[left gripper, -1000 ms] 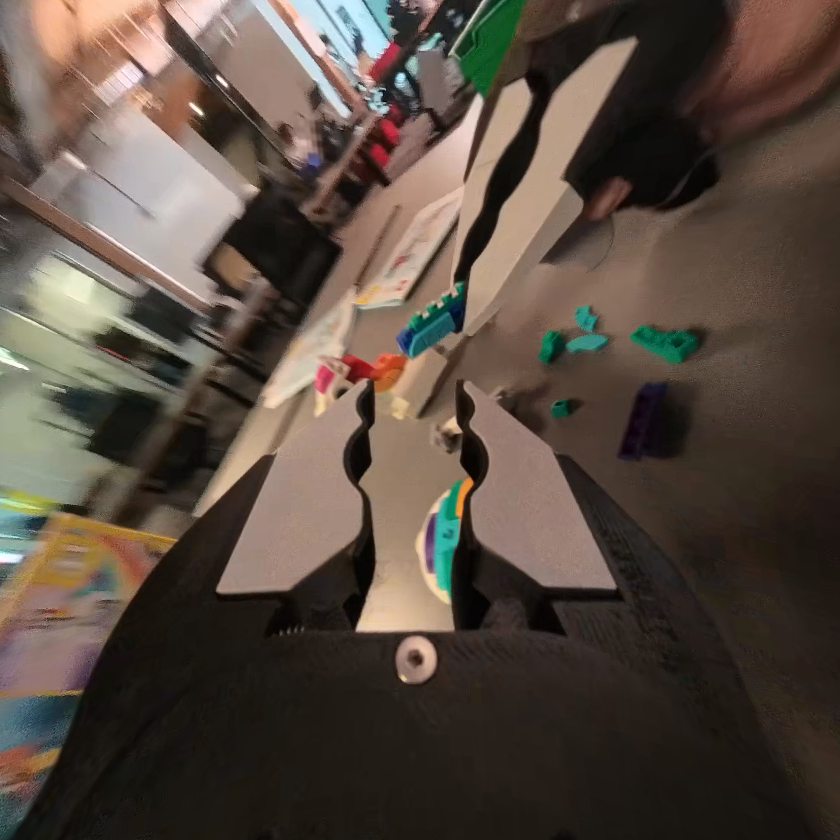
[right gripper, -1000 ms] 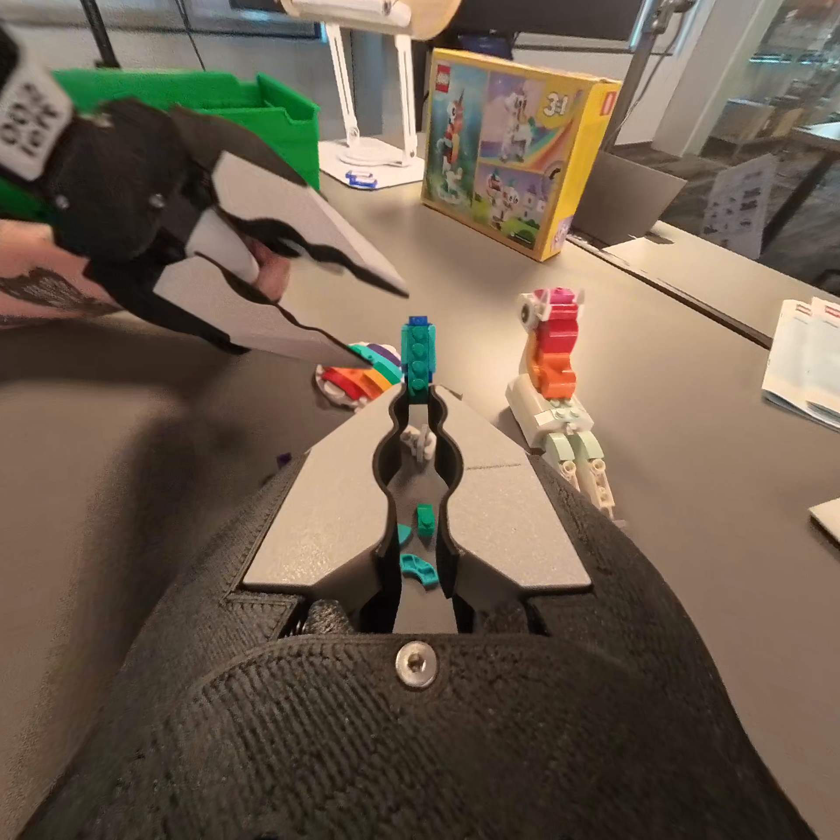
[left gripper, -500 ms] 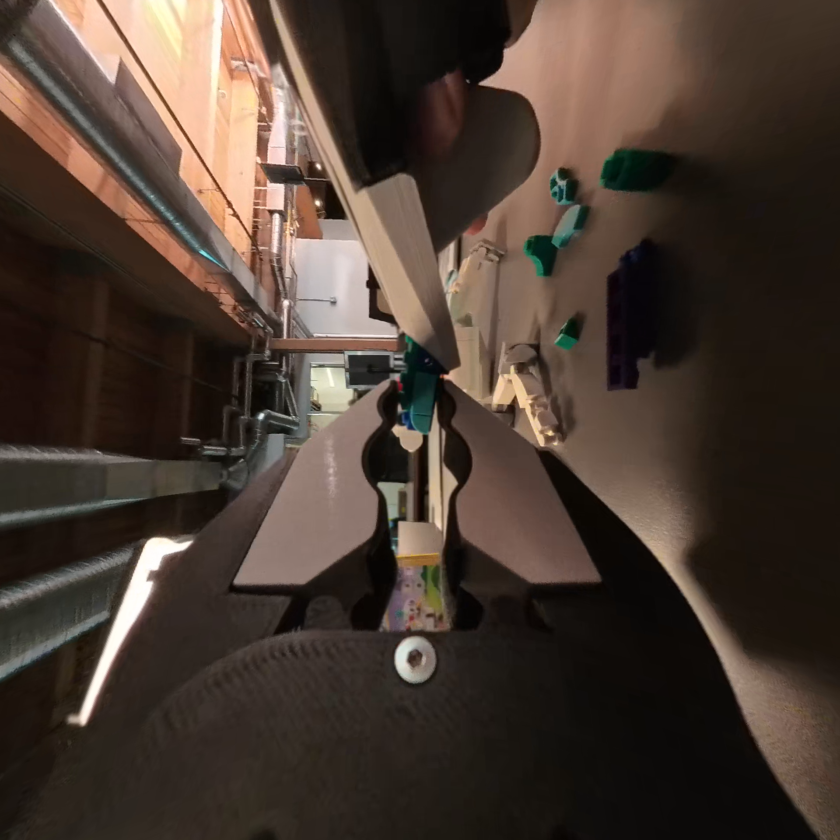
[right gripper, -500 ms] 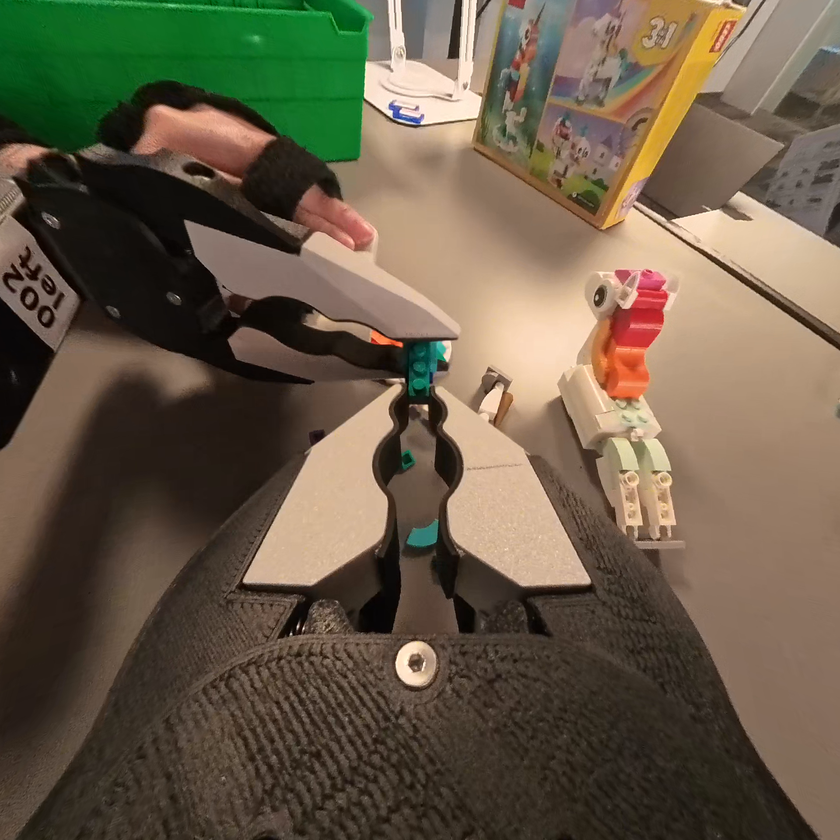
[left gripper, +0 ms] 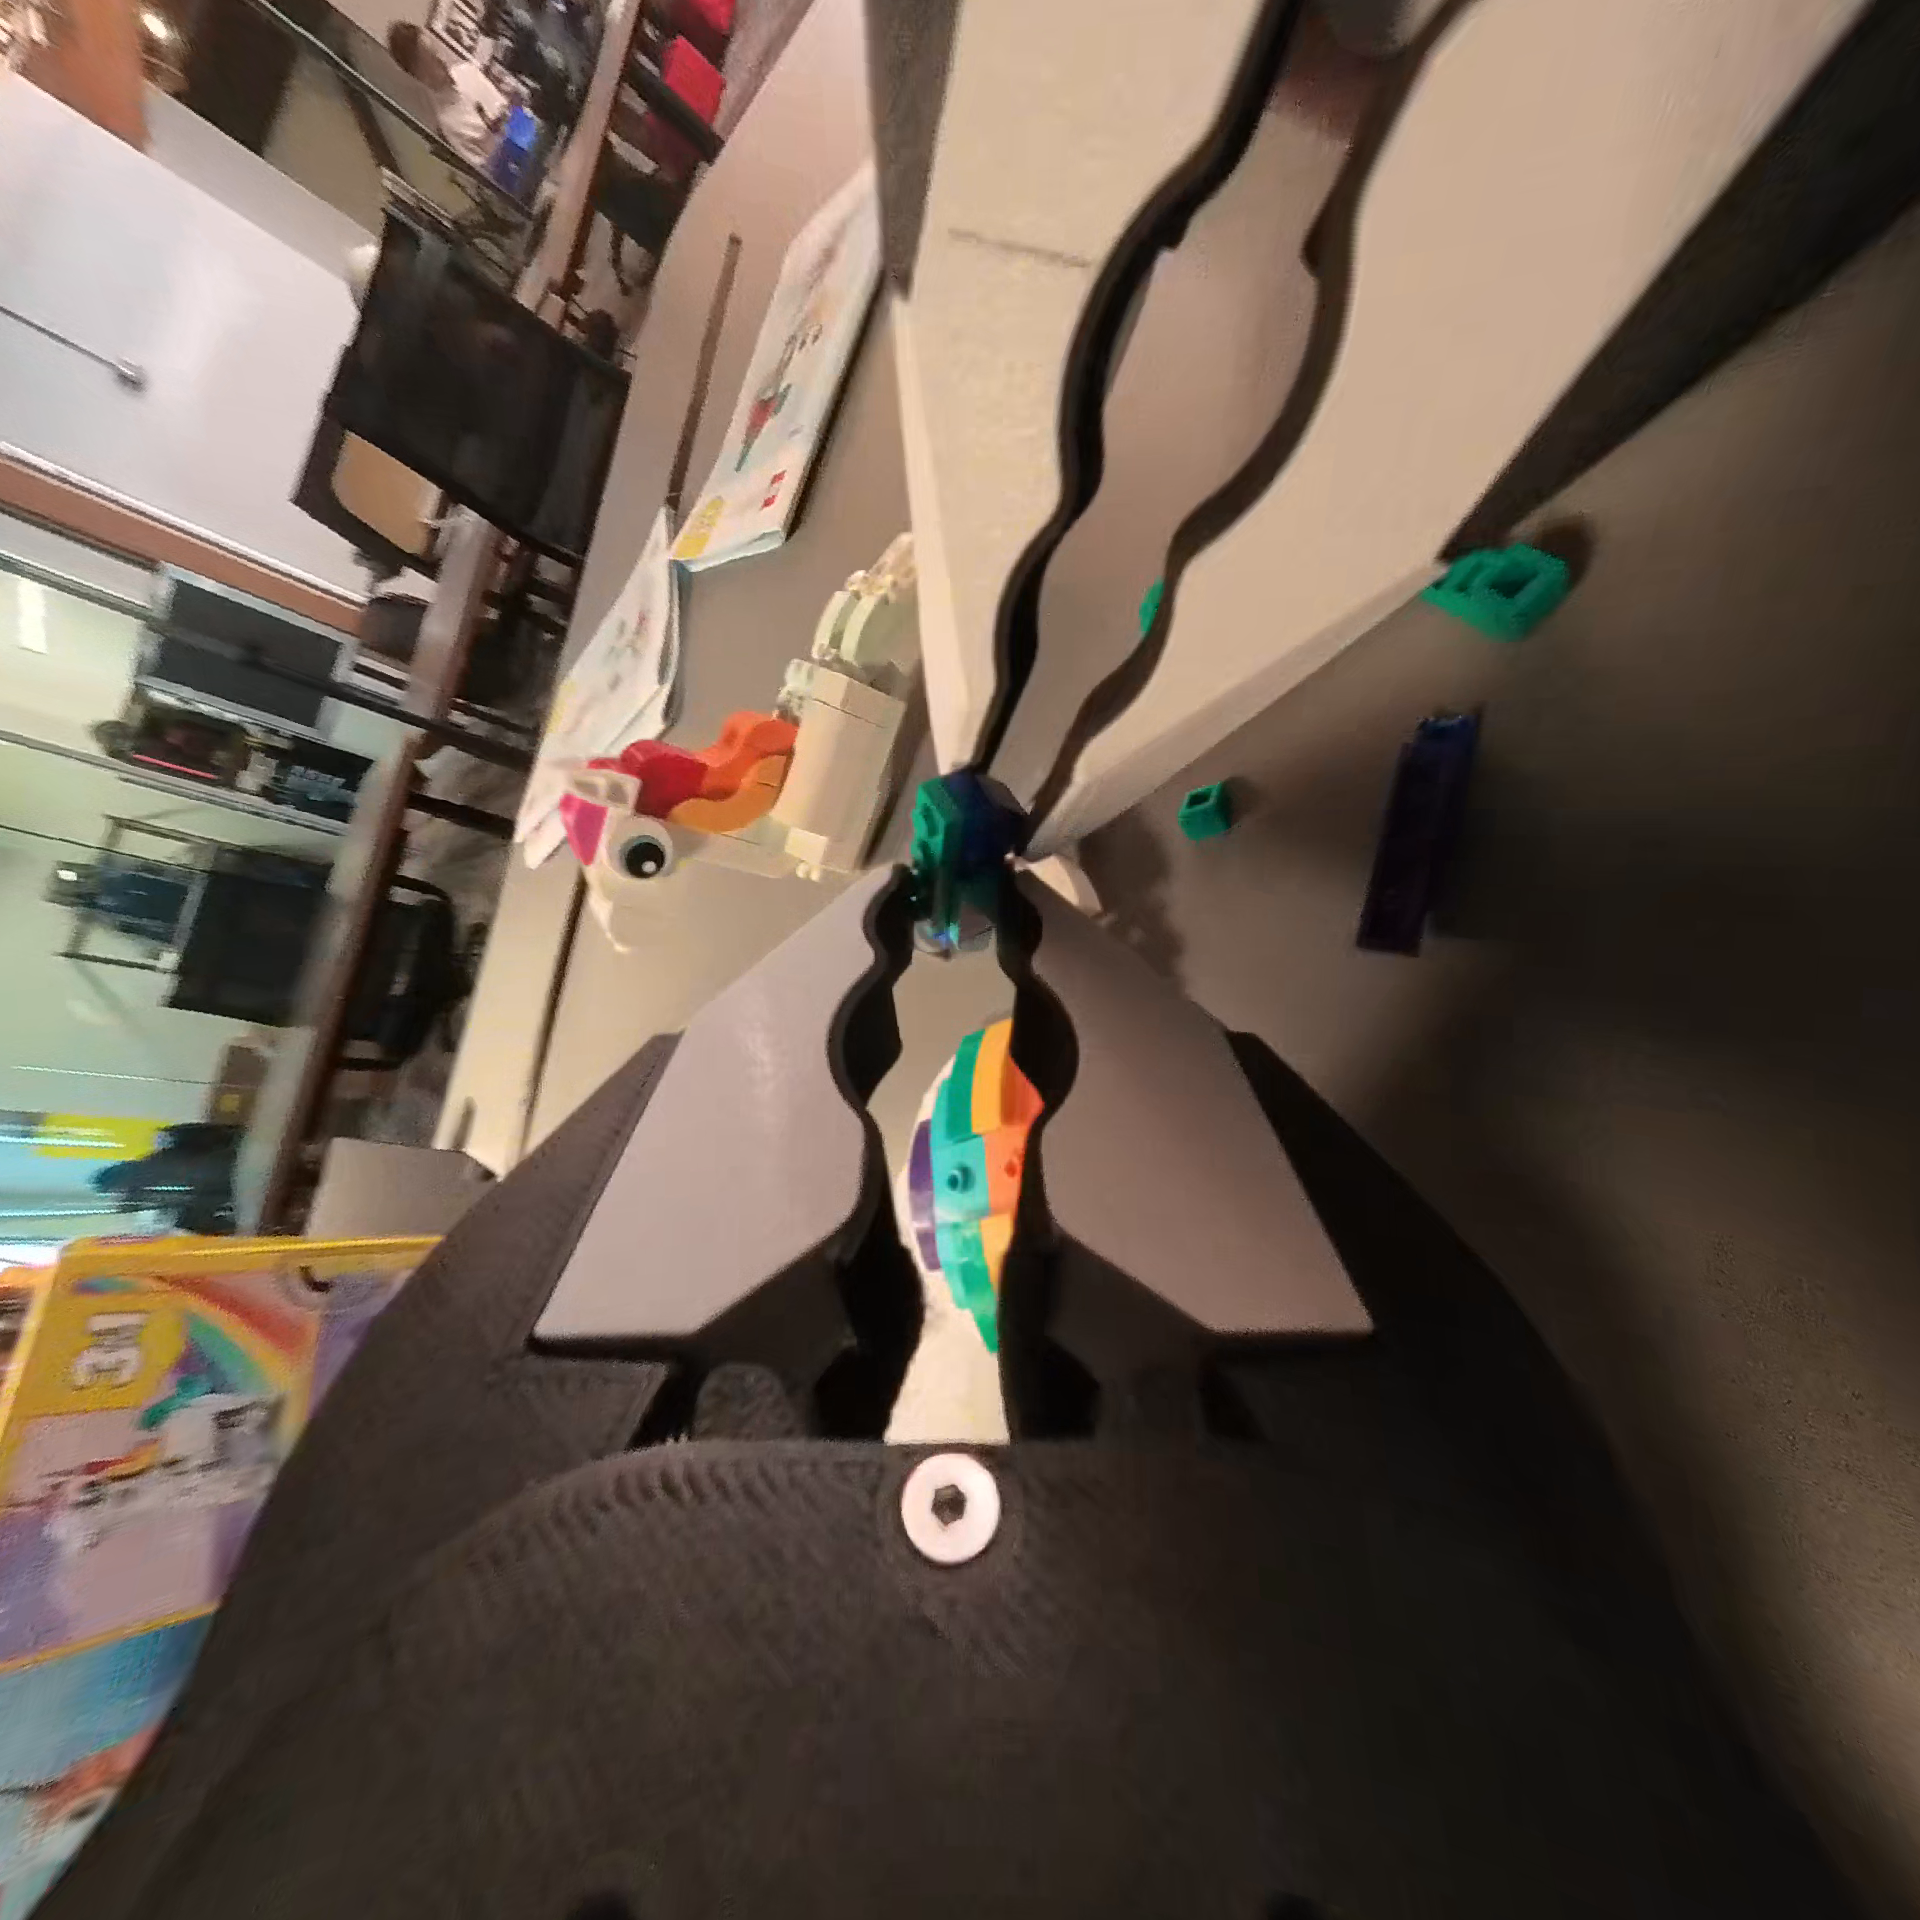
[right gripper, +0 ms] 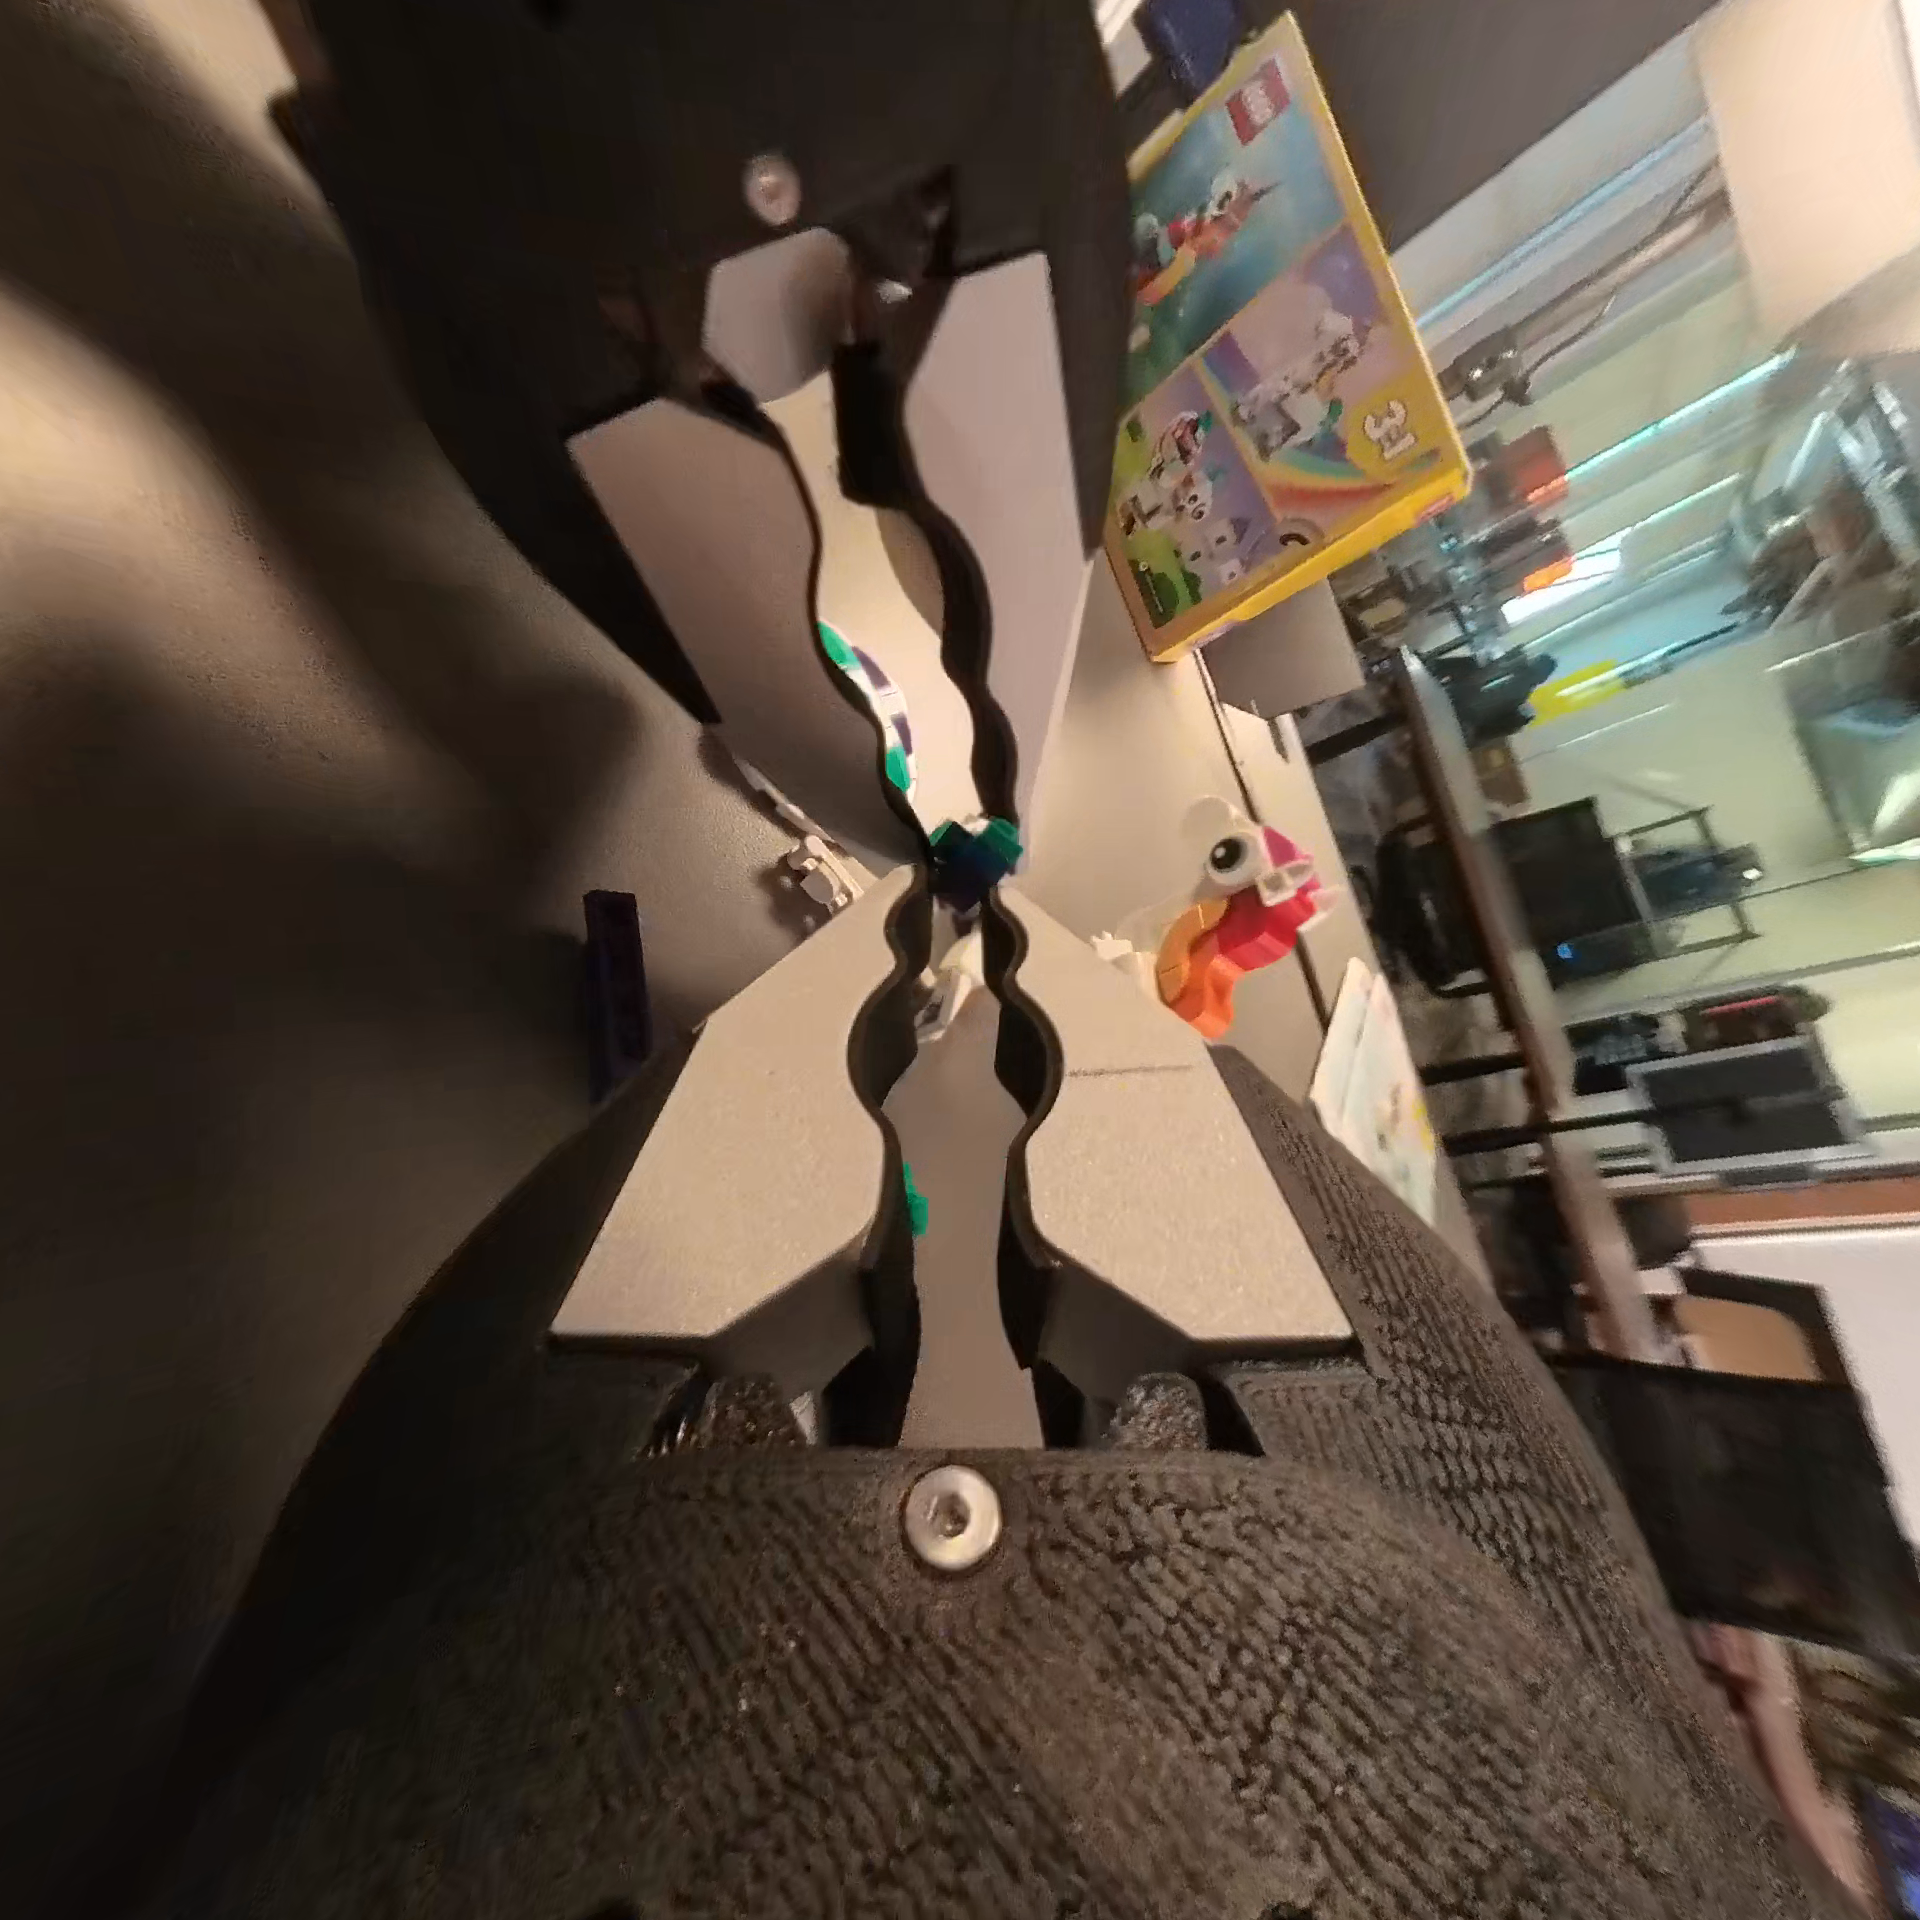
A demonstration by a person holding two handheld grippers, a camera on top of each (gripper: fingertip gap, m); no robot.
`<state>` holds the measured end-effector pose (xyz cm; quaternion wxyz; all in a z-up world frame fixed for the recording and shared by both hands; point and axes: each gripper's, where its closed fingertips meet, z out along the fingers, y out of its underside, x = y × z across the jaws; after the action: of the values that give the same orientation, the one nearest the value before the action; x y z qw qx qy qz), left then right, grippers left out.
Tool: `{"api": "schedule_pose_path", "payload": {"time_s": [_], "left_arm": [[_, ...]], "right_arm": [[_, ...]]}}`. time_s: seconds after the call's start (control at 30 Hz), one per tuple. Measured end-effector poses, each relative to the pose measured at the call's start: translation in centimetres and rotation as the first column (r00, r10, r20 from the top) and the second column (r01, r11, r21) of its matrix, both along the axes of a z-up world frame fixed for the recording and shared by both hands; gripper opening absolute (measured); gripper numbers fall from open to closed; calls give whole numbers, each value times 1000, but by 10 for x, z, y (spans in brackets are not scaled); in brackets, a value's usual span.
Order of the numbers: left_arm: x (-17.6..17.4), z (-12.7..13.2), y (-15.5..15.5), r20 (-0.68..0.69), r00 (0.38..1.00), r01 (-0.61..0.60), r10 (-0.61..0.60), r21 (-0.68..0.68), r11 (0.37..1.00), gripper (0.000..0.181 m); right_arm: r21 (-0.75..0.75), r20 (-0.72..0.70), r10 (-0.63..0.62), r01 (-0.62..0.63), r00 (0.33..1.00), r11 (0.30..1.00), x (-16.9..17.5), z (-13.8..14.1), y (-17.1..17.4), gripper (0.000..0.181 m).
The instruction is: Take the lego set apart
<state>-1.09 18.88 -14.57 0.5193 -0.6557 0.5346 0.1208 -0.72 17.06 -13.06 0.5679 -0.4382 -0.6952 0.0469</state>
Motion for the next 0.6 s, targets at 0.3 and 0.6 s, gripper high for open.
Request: {"api": "schedule_pose_path", "payload": {"time_s": [0.3,0.6], "left_arm": [[7,7,-12,340,940,110,-21,-244,963,15],[18,26,-22,577,817,224,23,-352,909,15]], "right_arm": [[-136,-131,57,-75,990,988,-2,15,-10,6],[-527,-382,58,-269,922,806,2,37,-17,6]]}}
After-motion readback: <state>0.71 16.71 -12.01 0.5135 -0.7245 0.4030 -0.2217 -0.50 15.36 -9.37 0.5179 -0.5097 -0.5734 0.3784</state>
